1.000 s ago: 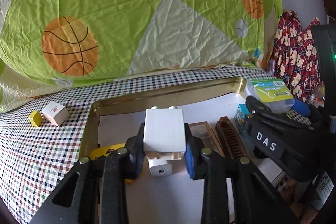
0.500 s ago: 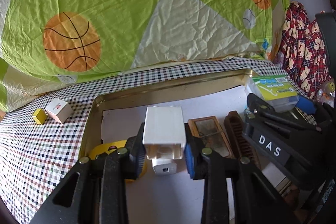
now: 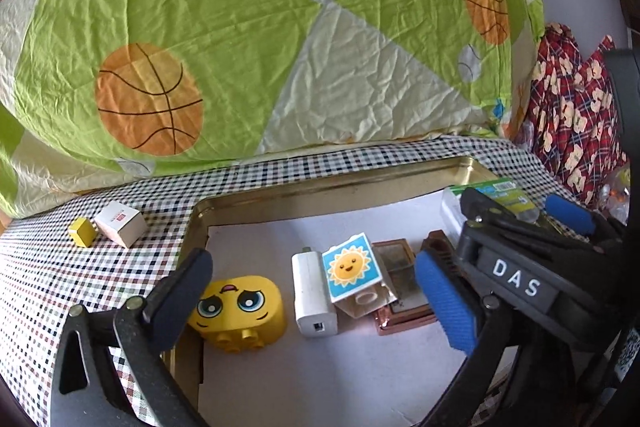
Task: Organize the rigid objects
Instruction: 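Lower the white cube into the tray with the left tool while the right tool holds the floss box, then move both tools away from the tray toward the yellow cube and white box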
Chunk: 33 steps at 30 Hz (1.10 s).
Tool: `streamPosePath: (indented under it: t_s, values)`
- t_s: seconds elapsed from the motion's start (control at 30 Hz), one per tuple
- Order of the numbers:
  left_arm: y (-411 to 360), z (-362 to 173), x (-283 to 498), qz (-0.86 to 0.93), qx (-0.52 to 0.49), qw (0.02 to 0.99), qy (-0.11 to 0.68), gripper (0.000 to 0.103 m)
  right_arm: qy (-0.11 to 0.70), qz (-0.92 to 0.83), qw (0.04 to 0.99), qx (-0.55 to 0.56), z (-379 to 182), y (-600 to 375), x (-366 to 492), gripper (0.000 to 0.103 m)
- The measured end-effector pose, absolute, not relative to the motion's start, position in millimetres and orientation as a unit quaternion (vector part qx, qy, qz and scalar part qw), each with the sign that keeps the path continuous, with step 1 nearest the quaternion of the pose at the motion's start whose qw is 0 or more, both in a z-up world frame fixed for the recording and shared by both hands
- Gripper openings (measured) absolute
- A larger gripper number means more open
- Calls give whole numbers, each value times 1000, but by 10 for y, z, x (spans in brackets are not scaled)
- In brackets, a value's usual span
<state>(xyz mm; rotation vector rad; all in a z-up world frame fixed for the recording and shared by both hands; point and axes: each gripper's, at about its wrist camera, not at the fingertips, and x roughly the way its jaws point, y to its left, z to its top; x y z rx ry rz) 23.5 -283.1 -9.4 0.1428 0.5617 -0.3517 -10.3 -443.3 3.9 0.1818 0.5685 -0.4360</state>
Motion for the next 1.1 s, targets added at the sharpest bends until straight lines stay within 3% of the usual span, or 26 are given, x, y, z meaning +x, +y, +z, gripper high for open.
streamPosePath:
  t_s: [0.57,1.1]
  values:
    - [-2490,-54,161,-137,35,957,254,102,124,-261,956,57,319,-4219,-562,93]
    - [-2117,-41,95,-107,41,962,248,102,111,-262,958,39,325,-3953,-644,93]
